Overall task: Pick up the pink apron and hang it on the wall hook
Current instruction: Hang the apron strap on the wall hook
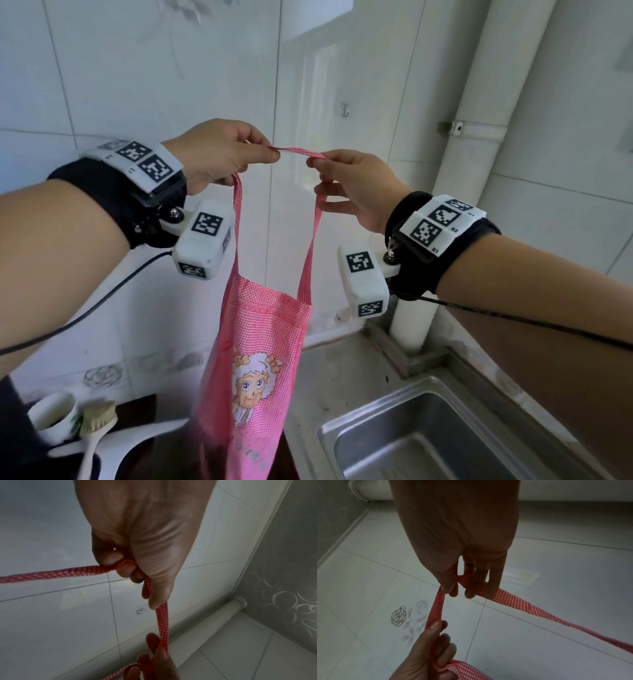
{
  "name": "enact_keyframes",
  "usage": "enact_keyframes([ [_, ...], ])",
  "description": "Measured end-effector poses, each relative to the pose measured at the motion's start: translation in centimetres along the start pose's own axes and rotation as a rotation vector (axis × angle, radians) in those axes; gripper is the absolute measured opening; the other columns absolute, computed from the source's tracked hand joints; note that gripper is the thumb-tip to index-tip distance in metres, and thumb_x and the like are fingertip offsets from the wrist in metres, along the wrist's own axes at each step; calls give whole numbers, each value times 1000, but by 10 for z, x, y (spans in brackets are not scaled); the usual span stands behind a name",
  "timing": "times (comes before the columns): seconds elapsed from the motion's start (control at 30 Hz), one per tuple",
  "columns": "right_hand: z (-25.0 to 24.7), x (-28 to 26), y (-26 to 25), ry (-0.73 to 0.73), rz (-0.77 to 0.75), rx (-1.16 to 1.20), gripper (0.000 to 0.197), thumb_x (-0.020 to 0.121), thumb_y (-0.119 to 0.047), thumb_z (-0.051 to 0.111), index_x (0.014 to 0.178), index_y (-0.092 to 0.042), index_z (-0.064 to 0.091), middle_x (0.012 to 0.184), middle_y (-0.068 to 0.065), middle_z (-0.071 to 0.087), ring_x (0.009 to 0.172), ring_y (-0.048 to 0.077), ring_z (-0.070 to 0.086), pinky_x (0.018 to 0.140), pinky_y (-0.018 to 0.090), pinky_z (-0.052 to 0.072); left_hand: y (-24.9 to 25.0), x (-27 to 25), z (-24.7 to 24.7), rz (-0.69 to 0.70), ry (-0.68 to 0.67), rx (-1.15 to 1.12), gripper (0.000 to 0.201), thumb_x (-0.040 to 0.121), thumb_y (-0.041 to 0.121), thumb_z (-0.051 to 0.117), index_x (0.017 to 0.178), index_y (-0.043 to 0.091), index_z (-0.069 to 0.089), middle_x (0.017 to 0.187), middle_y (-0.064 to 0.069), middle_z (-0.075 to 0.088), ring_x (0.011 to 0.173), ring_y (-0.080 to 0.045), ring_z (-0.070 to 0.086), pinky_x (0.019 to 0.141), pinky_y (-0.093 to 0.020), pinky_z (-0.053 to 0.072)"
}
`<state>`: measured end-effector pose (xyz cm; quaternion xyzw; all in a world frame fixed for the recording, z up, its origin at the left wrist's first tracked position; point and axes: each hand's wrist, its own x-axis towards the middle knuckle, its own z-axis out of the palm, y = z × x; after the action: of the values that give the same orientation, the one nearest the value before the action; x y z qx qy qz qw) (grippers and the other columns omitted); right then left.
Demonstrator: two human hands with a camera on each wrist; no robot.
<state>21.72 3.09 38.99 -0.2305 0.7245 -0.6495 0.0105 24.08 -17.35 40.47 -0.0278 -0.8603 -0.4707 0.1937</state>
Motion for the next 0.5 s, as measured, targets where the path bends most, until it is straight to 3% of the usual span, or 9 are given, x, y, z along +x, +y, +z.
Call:
enact_keyframes([
  [0.1, -11, 27, -7, 90, -51, -33, 11, 90, -13, 64, 101, -9, 65, 71, 1, 54, 63, 17, 59, 74, 38, 60, 13, 28, 0, 57, 49, 18, 19, 79, 40, 72, 85, 23, 66, 68, 4, 46, 64, -13, 41, 55, -24, 34],
  [0.17, -19, 44, -9, 157, -64, -31, 10, 90, -9, 62, 97, -12, 56, 73, 4, 56, 62, 19, 57, 67, 36, 60, 19, 46, 4, 126, 96, 27, 18, 80, 38, 71, 84, 22, 65, 68, 5, 53, 63, -13, 46, 54, -23, 35],
  [0.27, -31, 72, -13, 240, -103, -93, 12, 91, -13, 60, 88, -16, 49, 78, 5, 59, 59, 18, 56, 54, 27, 56, 26, 76, 10, 246, 163, 76, 17, 81, 33, 70, 88, 21, 60, 79, 3, 65, 67, -14, 57, 56, -23, 42],
  [0.37, -43, 102, -15, 327, -153, -187, 14, 90, -18, 61, 82, -18, 49, 82, 4, 62, 52, 13, 56, 57, 28, 52, 30, 101, 15, 371, 174, 145, 18, 84, 23, 70, 92, 18, 55, 91, 4, 63, 64, -10, 64, 50, -14, 44],
  [0.43, -52, 122, -16, 373, -196, -224, 17, 89, -19, 63, 79, -18, 49, 78, 3, 60, 48, 12, 53, 55, 28, 50, 32, 118, 15, 470, 165, 203, 16, 83, 15, 69, 84, 21, 54, 99, 5, 63, 72, -10, 66, 57, -17, 46],
  [0.5, -61, 139, -16, 409, -236, -274, 19, 88, -19, 65, 77, -17, 50, 68, 0, 56, 47, 11, 52, 52, 26, 47, 33, 131, 16, 586, 136, 290, 23, 83, 7, 66, 75, 23, 53, 95, 2, 63, 79, -12, 64, 70, -26, 48],
])
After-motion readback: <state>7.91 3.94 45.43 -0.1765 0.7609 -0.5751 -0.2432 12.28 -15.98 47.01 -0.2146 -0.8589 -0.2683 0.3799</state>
